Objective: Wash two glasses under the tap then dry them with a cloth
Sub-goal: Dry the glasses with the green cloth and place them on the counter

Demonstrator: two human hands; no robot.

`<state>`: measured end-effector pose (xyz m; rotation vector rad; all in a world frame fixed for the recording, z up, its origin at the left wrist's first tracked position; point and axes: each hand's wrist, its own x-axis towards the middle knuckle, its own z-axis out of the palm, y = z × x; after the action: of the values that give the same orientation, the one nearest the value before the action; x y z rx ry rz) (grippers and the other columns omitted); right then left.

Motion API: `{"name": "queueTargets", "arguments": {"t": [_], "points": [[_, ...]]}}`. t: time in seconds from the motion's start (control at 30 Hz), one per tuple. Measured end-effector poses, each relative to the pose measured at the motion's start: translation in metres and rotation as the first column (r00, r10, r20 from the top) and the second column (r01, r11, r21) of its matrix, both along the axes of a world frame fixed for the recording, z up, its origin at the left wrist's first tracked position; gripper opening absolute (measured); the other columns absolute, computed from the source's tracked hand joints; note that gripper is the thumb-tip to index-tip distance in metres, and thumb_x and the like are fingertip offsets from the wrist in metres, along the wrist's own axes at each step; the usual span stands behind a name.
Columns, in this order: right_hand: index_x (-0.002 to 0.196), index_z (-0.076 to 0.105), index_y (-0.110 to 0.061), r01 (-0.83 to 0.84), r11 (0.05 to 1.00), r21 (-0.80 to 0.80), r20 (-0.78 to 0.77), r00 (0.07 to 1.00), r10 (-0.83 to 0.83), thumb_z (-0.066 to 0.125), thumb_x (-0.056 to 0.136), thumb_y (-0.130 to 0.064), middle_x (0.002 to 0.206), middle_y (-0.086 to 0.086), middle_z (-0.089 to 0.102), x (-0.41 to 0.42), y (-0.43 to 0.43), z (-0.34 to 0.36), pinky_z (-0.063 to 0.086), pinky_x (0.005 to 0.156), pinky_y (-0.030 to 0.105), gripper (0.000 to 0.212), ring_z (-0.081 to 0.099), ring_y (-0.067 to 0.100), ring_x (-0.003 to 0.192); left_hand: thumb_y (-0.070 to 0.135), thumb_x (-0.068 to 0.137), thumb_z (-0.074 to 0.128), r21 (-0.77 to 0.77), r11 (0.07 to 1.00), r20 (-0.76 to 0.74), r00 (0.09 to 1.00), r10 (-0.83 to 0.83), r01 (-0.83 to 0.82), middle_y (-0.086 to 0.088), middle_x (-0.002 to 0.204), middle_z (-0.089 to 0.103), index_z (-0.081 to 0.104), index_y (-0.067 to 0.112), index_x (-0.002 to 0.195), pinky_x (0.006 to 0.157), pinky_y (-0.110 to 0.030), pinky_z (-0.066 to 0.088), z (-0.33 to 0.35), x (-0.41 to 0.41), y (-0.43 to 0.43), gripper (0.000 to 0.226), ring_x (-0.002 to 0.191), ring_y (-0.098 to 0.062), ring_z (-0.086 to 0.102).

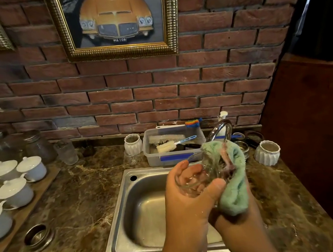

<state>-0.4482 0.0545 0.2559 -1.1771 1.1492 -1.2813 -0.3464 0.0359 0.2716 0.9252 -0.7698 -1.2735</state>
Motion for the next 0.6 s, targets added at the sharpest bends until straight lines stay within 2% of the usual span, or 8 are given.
{"name": "queueTargets", "arguments": {"t": [0.07,0.13,0.2,0.27,0.33,0.43,0.5,0.6], "points": [[0.113,0.062,0.001,-0.085,0.991,0.108,0.158,0.985,0.067,0.072,0.059,0.012,0.061,0.007,0.071,0.002,-0.002,0.006,0.053,0.041,0.028,0.056,0.065,0.012,0.046,0.016,0.046,0.091,-0.108,0.993,0.105,0.993,0.060,-0.048,-0.001,0.113,0.073,0.054,0.021,0.127,0.085,-0.030,0.059,-0.006,0.000,0.000,0.089,0.109,-0.023,0.071],[0.096,0.066,0.002,-0.128,0.978,0.167,0.362,0.930,0.060,0.062,0.062,0.027,0.059,0.016,0.070,0.006,-0.005,0.016,0.053,0.039,0.029,0.042,0.068,0.023,0.047,0.020,0.053,0.091,-0.216,0.975,0.234,0.967,0.100,-0.049,0.004,0.118,0.068,0.051,0.025,0.129,0.094,-0.029,0.055,-0.008,0.004,0.001,0.086,0.116,-0.019,0.065],[0.076,0.068,0.006,-0.177,0.960,0.217,0.574,0.819,0.021,0.077,0.046,0.011,0.060,0.022,0.067,0.005,-0.007,0.021,0.057,0.042,0.039,0.032,0.069,0.030,0.050,0.013,0.061,0.093,-0.272,0.962,0.325,0.941,0.088,0.004,0.008,0.121,0.066,0.048,0.034,0.131,0.097,-0.027,0.053,-0.013,0.011,0.000,0.086,0.119,-0.014,0.062],[0.068,0.072,0.009,-0.327,0.899,0.292,0.655,0.754,0.061,0.092,0.020,-0.005,0.063,0.026,0.066,-0.001,-0.009,0.020,0.058,0.044,0.045,0.054,0.067,0.036,0.051,0.010,0.064,0.093,-0.250,0.966,0.366,0.930,0.029,0.068,0.010,0.117,0.067,0.046,0.041,0.131,0.096,-0.029,0.055,-0.017,0.017,0.000,0.088,0.116,-0.010,0.064],[0.090,0.075,0.011,-0.422,0.819,0.389,0.697,0.717,0.038,0.094,0.033,-0.011,0.089,0.031,0.072,-0.011,-0.013,0.014,0.061,0.064,0.056,0.064,0.072,0.040,0.070,0.022,0.063,0.094,-0.232,0.971,0.404,0.914,0.035,0.065,0.007,0.115,0.068,0.043,0.039,0.134,0.095,-0.028,0.054,-0.023,0.024,0.001,0.089,0.114,-0.011,0.065],[0.117,0.072,0.001,-0.455,0.738,0.498,0.618,0.783,0.066,0.092,0.058,-0.020,0.122,0.030,0.067,-0.023,-0.016,0.008,0.045,0.105,0.060,0.066,0.069,0.045,0.106,0.047,0.054,0.088,-0.082,0.997,0.439,0.898,0.022,0.016,0.009,0.121,0.066,0.040,0.047,0.132,0.094,-0.028,0.053,-0.031,0.039,0.001,0.092,0.110,-0.006,0.066],[0.118,0.070,0.001,-0.330,0.753,0.570,0.458,0.888,0.042,0.067,0.085,-0.023,0.112,0.029,0.072,-0.032,-0.020,-0.001,0.050,0.097,0.055,0.040,0.072,0.042,0.098,0.047,0.055,0.086,0.035,0.997,0.446,0.892,-0.076,0.068,0.006,0.124,0.065,0.037,0.049,0.131,0.093,-0.034,0.057,-0.036,0.051,0.001,0.090,0.106,-0.006,0.069],[0.115,0.065,-0.004,0.052,0.854,0.518,0.040,0.996,-0.085,0.052,0.100,-0.028,0.103,0.025,0.073,-0.041,-0.036,-0.012,0.054,0.087,0.056,0.031,0.071,0.038,0.089,0.021,0.071,0.087,0.145,0.973,0.442,0.868,-0.227,0.180,0.004,0.114,0.069,0.040,0.044,0.128,0.079,-0.033,0.062,-0.041,0.066,0.005,0.077,0.098,-0.009,0.072]]}}
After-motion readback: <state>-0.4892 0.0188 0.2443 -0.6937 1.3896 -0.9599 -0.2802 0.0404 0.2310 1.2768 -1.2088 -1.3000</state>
